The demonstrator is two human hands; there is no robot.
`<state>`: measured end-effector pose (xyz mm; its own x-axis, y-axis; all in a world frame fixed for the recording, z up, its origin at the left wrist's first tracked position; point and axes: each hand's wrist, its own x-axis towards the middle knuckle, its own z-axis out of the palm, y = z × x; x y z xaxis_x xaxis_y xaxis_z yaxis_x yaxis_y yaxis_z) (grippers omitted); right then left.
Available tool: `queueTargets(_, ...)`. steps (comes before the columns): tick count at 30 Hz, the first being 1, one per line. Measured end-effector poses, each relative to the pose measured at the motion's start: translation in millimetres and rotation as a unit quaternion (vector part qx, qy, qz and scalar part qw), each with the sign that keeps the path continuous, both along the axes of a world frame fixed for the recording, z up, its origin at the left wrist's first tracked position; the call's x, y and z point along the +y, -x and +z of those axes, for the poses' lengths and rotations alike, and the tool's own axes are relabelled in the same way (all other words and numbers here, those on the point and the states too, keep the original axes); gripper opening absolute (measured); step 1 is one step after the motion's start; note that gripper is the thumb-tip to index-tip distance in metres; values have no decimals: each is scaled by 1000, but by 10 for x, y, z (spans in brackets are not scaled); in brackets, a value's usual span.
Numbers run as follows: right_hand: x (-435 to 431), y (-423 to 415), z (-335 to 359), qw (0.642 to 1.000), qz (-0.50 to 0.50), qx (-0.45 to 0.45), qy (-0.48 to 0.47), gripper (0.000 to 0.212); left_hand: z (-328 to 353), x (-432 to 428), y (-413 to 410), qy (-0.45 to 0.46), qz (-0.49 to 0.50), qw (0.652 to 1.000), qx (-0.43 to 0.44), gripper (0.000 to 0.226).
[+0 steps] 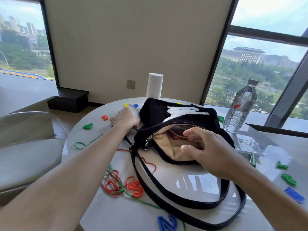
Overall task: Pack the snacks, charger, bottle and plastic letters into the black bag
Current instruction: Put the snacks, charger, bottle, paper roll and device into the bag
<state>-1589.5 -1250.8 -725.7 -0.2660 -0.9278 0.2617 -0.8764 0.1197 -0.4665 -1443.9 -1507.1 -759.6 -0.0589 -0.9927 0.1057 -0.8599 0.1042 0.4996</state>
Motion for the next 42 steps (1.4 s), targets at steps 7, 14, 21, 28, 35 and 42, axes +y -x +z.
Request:
queueTargets(7, -26, -56, 49, 999, -33, 1, 40, 35, 330, 94, -108, 112, 34, 981, 152, 23)
queueTargets(14, -165, -85, 253, 966, -33, -199, 161, 41, 1155, 623, -141, -1, -260, 861, 437, 10)
queueTargets(21, -152, 6, 326, 874, -32, -383, 297, 25, 939, 1321, 330, -119, -425, 783, 438, 22)
queueTargets(28, 53, 418, 481, 919, -102, -201, 324, 26, 693, 1131, 170, 251, -443, 860, 32, 13)
queueTargets(35, 32, 358, 370, 959, -21, -68, 273, 34, 297, 945, 67, 294, -333, 895, -43, 10)
queueTargets(42, -191, 282, -44, 976, -15, 64, 206, 36, 496, 873, 261, 257, -409, 872, 84, 48)
